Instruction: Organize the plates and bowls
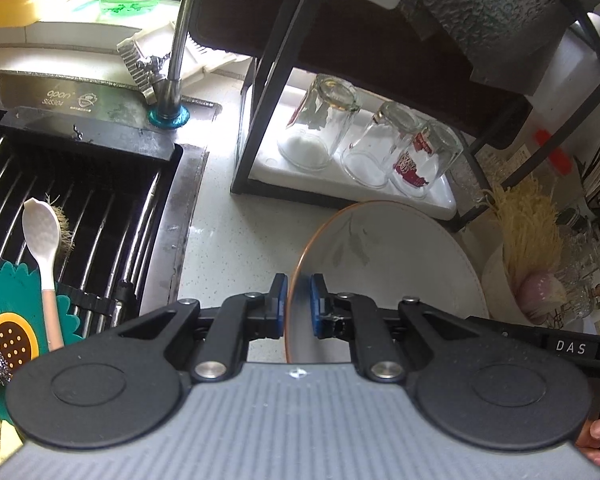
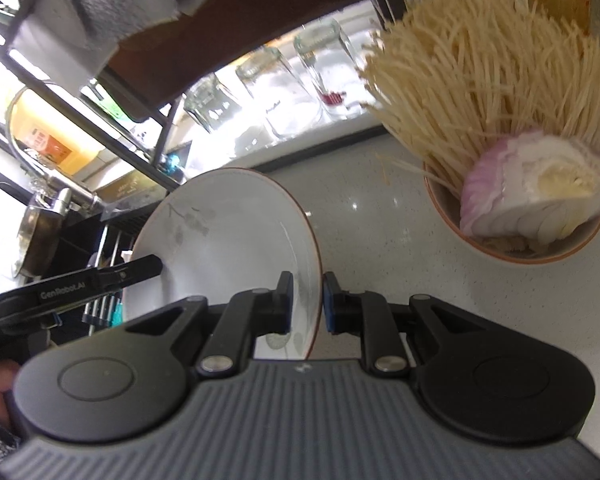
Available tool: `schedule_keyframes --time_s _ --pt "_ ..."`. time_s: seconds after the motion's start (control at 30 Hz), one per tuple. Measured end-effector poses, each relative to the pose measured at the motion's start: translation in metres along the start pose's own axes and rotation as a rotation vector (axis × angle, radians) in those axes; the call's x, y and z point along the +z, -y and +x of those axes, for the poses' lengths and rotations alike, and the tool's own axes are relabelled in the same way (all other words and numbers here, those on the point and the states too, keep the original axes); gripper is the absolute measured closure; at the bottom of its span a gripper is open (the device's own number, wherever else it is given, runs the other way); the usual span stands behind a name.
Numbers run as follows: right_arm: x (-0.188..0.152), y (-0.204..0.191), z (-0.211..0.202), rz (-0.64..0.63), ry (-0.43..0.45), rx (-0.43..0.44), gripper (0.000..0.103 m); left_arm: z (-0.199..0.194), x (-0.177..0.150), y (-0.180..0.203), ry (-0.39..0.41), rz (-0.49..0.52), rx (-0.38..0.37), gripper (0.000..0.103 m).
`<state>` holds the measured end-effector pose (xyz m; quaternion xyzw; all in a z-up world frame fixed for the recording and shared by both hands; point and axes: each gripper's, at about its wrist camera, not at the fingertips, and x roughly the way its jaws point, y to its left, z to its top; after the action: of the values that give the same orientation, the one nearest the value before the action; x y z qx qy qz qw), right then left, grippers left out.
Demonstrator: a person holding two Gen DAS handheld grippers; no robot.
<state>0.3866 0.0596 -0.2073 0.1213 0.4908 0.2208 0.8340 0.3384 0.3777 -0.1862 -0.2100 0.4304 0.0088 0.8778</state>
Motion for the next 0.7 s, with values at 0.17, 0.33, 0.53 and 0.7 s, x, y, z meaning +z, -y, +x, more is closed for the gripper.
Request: schedule_keyframes --time_s 0.17,0.33,0.53,0.7 --pt "-0.008 -0.006 -0.028 -0.018 0.065 -0.017 0.085 -0.022 0.003 0.015 0.017 0.02 -0.018 0.089" --pt "-0.016 -0.008 -0.062 -0.024 0.111 -0.015 0.085 -0.048 -0.003 0.033 0.049 0.037 -0.042 0.089" --pt "-0.03 -0.002 -0.1 -0.023 0.171 -0.001 0.085 -0.075 -0.017 0.057 0.093 0.038 -0.066 0.089" --pt "-0.046 0.007 -0.121 -0.02 0.186 -0.018 0.085 -0.086 -0.036 0.081 0.095 0.044 -0.059 0.091"
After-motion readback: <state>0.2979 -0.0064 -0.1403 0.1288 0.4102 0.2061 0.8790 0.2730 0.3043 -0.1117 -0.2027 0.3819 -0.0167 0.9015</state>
